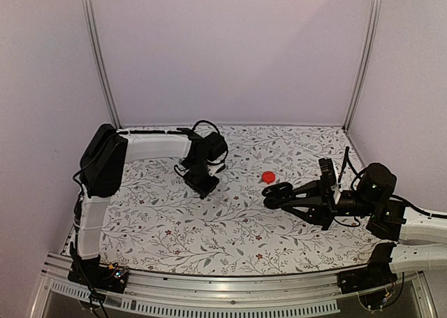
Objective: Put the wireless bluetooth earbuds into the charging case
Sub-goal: Pick up the right earbud from the center of the board.
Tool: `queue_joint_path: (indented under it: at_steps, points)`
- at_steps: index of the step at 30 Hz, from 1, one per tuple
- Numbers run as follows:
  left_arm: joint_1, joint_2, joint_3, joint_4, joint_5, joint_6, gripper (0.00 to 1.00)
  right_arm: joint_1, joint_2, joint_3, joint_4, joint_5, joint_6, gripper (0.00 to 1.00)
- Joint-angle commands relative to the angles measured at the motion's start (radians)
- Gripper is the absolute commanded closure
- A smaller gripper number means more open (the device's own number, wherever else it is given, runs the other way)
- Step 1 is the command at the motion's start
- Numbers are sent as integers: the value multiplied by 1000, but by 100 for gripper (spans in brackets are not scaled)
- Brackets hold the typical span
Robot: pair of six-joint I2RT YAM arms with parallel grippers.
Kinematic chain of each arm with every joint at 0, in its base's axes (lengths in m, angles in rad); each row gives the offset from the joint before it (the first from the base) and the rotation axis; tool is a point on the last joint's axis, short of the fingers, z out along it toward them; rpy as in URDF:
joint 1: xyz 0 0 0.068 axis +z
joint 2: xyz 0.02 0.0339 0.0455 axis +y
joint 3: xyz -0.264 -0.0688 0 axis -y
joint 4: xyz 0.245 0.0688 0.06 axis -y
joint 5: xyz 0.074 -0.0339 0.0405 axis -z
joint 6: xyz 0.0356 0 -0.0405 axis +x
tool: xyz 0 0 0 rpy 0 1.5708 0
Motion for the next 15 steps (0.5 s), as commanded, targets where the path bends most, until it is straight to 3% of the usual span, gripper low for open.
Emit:
queue_joint_path:
  at_steps: [1,9,15]
  points:
    - [13,-32,-20,-32,-28,-5,100,-5,-7,9,0,-2,-5,100]
    - [25,-90,-35,-24,-52,22,100,-5,-7,9,1,-4,-6,100]
    - [28,-401,-159,140,54,201,100,-4,-10,11,7,-25,-12,100]
